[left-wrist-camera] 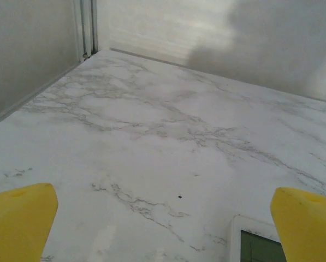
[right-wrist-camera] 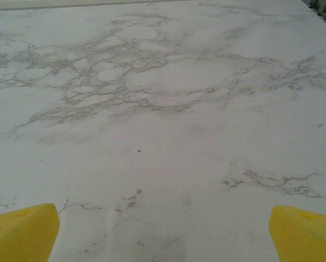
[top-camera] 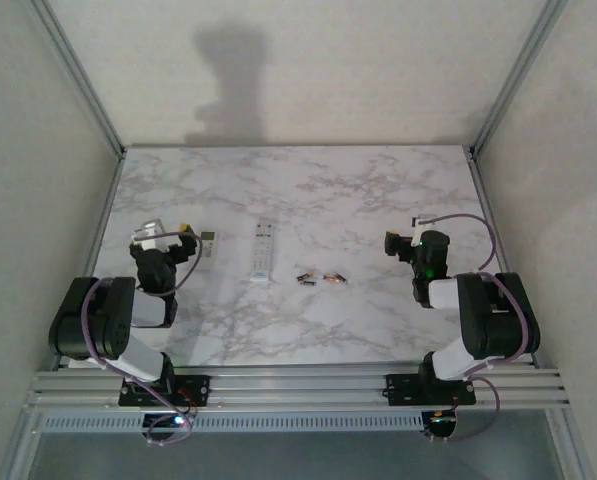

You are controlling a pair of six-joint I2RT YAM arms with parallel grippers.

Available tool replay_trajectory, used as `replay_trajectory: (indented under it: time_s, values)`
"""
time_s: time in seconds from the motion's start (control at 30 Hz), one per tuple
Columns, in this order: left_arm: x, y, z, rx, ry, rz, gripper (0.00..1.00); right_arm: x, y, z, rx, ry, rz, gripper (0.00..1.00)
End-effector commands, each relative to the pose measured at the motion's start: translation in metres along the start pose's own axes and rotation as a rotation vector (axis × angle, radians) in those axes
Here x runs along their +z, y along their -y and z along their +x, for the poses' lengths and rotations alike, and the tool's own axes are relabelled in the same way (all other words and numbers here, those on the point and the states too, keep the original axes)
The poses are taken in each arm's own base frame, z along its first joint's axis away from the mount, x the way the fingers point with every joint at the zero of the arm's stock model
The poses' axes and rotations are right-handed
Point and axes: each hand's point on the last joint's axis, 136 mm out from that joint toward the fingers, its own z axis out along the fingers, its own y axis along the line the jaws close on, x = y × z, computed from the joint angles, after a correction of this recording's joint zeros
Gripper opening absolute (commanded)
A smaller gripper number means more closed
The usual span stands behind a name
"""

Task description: Load the batteries into the remote control

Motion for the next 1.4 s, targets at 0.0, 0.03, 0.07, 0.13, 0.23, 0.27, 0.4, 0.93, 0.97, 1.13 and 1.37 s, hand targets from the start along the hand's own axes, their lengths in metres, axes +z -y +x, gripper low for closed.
replay_trajectory:
  time_s: [0.0, 0.03, 0.07, 0.13, 0.23, 0.27, 0.4, 0.93, 0.97, 1.13, 1.37]
  values:
    - [0.002, 0.006, -0.014, 0.006, 0.048, 0.026, 1.0, 0.002, 0.001, -0.007, -0.009, 0.019, 0.003, 0.99]
    - [0.002, 0.006, -0.014, 0.005, 0.048, 0.026, 0.99, 0.002, 0.001, -0.008, -0.01, 0.02, 0.001, 0.99]
    - [0.002, 0.006, -0.014, 0.004, 0.048, 0.026, 0.99, 0.002, 0.001, -0.009, -0.009, 0.022, 0.002, 0.99]
    - [0.002, 0.006, -0.014, 0.005, 0.047, 0.025, 1.0, 0.002, 0.001, -0.008, -0.009, 0.019, 0.0, 0.99]
    - [0.002, 0.006, -0.014, 0.005, 0.048, 0.025, 0.99, 0.002, 0.001, -0.008, -0.009, 0.019, 0.001, 0.99]
    - [0.002, 0.006, -0.014, 0.005, 0.047, 0.026, 0.99, 0.002, 0.001, -0.008, -0.01, 0.02, -0.001, 0.99]
    - [0.002, 0.006, -0.014, 0.002, 0.046, 0.027, 0.99, 0.002, 0.001, -0.008, -0.004, 0.017, -0.007, 0.99]
    - [-0.001, 0.018, -0.089, -0.231, -0.055, -0.072, 1.0, -0.09, -0.027, -0.079, 0.327, -0.257, -0.086, 0.99]
    - [0.001, 0.033, -0.094, -0.261, -0.11, -0.023, 0.99, -0.102, -0.037, -0.081, 0.336, -0.318, -0.119, 0.99]
    - [-0.004, 0.118, -0.096, -0.255, -0.382, 0.127, 0.98, -0.147, -0.088, -0.077, 0.332, -0.57, -0.322, 0.99]
    - [-0.019, 0.202, -0.018, -0.095, -0.815, 0.188, 0.95, -0.182, -0.135, -0.062, 0.326, -0.74, -0.456, 0.99]
